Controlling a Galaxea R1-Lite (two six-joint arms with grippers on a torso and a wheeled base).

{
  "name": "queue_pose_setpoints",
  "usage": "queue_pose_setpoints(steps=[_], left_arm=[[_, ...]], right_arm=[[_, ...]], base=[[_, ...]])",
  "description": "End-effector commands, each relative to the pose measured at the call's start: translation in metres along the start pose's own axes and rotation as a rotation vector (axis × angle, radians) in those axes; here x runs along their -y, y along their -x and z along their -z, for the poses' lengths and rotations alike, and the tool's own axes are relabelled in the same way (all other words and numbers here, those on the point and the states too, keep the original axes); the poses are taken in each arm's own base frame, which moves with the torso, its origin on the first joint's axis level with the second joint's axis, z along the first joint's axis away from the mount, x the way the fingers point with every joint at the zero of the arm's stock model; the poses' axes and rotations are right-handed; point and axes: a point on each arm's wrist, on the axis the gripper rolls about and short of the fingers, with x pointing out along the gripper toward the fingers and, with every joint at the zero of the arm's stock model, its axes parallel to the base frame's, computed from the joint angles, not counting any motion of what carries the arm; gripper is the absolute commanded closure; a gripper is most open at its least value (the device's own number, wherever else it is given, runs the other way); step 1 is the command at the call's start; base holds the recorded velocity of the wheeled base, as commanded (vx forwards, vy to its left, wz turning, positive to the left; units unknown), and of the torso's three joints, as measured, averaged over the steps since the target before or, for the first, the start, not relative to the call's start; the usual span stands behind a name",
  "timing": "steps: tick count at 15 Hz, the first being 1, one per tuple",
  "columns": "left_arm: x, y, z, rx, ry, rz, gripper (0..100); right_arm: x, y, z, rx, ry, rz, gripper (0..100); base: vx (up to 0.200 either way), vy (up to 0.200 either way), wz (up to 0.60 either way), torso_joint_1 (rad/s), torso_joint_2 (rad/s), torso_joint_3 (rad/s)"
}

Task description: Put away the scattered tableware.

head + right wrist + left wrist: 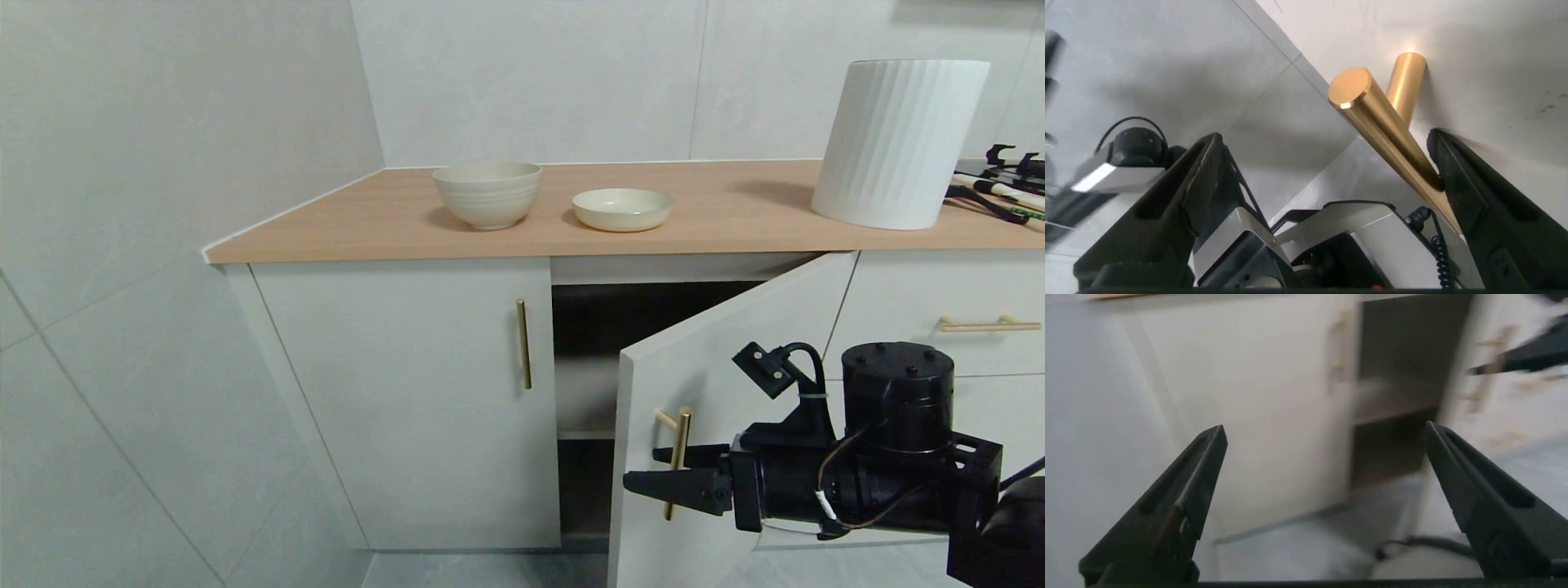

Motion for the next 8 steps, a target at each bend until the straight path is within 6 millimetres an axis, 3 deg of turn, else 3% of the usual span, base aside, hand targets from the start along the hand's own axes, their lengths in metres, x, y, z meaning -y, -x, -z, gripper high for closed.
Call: queue_pose_setpoints(steps=[1,3,8], left_arm=[[-0.029,-0.087,-0.058,-0.212,0.099,0.183,0],[-0.035,-0.134,-0.054,-0.273,0.125,0.292,0],[-0.020,-0.242,-0.007,-0.370,0.266,0.443,0]], right_arm=[[-0.002,0.001,-0.001,0.007,0.006,-0.004,0],[-0.002,0.002,-0.001,0.008,0.008,-0.004,0],[-0.005,0.001,0.004,-0.017,0.007,-0.025,0]], base=[[0.000,0.000,0.00,0.000,0.00,0.000],[0.000,0.000,0.00,0.000,0.00,0.000],[0.000,0.000,0.00,0.000,0.00,0.000]])
